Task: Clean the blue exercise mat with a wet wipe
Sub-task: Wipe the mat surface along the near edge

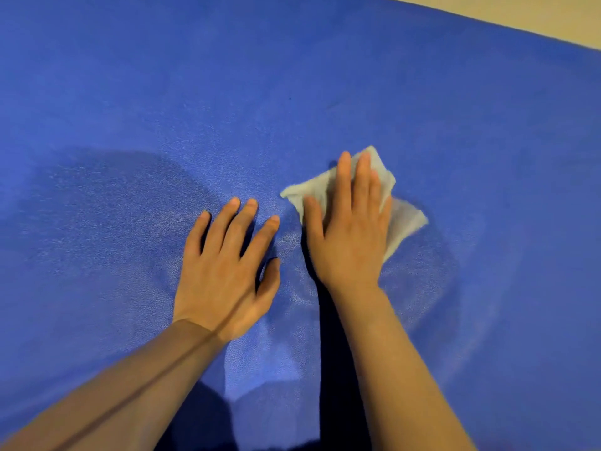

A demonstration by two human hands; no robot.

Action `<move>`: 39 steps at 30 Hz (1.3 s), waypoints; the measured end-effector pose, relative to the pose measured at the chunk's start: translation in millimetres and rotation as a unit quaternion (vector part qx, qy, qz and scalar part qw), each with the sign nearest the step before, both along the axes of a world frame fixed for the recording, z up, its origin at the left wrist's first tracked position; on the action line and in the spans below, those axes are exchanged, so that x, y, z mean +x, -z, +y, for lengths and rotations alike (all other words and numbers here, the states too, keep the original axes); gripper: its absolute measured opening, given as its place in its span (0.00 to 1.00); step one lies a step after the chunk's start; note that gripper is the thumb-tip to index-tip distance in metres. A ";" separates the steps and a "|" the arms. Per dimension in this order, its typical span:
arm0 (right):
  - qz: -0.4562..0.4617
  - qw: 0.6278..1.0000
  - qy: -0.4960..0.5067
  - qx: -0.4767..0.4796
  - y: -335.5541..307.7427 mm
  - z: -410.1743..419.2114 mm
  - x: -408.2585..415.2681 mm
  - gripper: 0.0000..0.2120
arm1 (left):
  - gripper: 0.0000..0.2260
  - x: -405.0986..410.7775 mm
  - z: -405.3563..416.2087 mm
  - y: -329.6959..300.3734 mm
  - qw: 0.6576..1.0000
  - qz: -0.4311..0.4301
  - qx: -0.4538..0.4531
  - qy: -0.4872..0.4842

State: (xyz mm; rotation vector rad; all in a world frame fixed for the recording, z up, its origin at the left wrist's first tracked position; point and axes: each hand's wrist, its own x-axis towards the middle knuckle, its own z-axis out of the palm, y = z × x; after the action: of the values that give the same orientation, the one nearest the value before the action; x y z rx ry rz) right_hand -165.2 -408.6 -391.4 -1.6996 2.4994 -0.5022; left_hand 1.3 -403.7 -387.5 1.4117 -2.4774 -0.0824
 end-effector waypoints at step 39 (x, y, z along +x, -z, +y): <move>0.015 0.982 0.142 0.126 -9.4 17.5 -91.4 0.37 | 0.22 4.4 -1.8 3.0 1.000 0.012 0.026 0.009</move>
State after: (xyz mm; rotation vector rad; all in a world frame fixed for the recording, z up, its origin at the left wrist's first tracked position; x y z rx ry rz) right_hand -256.6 -391.1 -382.0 -1.2804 2.7042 -0.1662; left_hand 5.7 -405.5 -390.5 1.4016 -2.4849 -0.1662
